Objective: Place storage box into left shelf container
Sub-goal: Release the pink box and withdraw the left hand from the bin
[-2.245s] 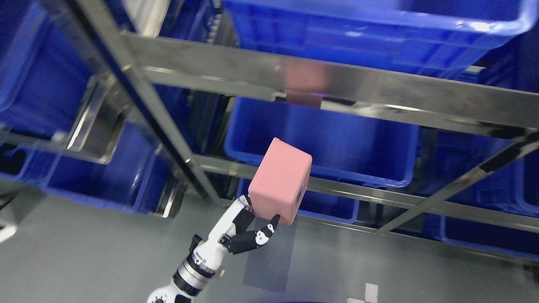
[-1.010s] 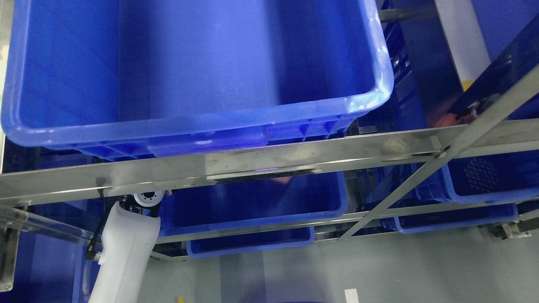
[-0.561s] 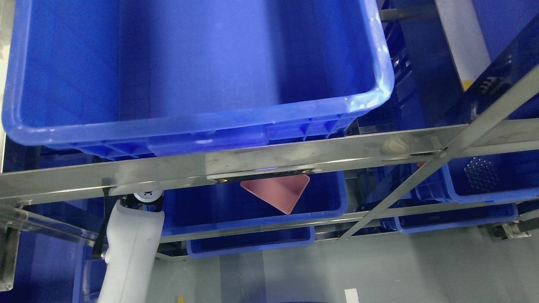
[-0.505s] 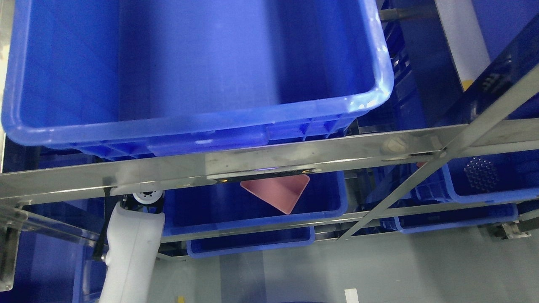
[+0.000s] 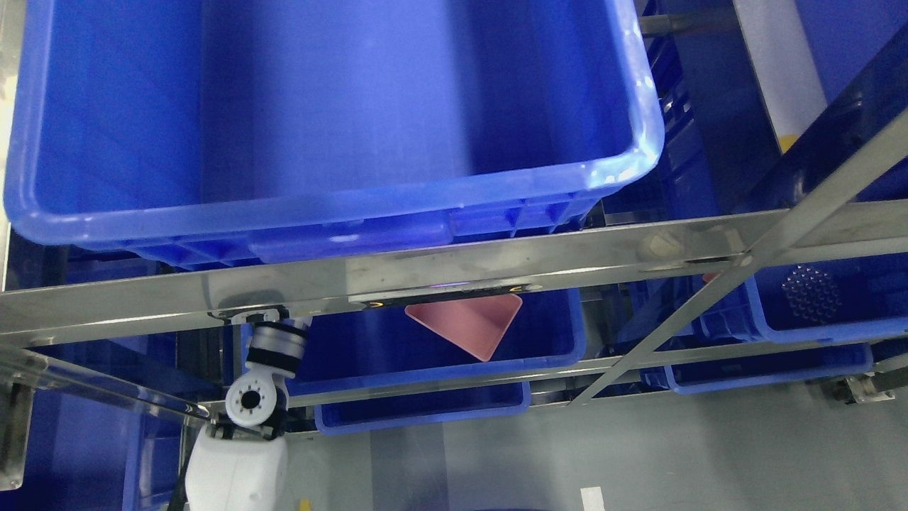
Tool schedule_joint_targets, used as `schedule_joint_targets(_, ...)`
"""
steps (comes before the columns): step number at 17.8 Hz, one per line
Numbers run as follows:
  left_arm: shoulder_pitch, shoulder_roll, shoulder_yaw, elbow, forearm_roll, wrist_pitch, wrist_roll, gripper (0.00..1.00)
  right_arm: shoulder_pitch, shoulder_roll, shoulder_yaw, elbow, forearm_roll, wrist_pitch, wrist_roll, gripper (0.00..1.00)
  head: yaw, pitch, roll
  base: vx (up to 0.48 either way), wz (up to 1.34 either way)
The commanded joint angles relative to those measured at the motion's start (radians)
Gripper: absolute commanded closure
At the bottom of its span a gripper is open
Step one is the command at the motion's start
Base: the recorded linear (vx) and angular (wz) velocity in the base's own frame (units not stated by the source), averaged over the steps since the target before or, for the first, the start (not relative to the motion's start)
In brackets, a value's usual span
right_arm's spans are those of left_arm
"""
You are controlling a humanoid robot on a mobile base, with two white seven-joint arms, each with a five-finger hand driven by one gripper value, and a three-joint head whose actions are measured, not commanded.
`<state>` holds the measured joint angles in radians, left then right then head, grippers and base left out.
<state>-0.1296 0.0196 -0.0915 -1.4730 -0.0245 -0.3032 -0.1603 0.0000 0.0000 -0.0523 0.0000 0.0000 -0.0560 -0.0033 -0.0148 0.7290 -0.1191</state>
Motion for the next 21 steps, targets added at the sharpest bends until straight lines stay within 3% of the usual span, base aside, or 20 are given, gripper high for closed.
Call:
schedule_joint_targets(1, 0.186, -0.002, 0.024, -0.211, 0.020, -0.112, 0.021, 0.00, -0.005, -0.017, 0.000, -0.017, -0.021, 0.005, 0.000, 0.00, 0.0000, 0.000, 0.000, 0.000, 0.00)
schedule_joint_targets(10, 0.245, -0.002, 0.050, -0.210, 0.020, -0.030, 0.087, 0.00, -0.003, -0.017, 0.000, -0.017, -0.021, 0.005, 0.000, 0.00, 0.0000, 0.000, 0.000, 0.000, 0.00)
schedule_joint_targets(21, 0.229, -0.002, 0.062, -0.210, 0.020, -0.024, 0.097, 0.00, -0.005, -0.017, 0.000, -0.017, -0.021, 0.005, 0.000, 0.00, 0.0000, 0.000, 0.000, 0.000, 0.00)
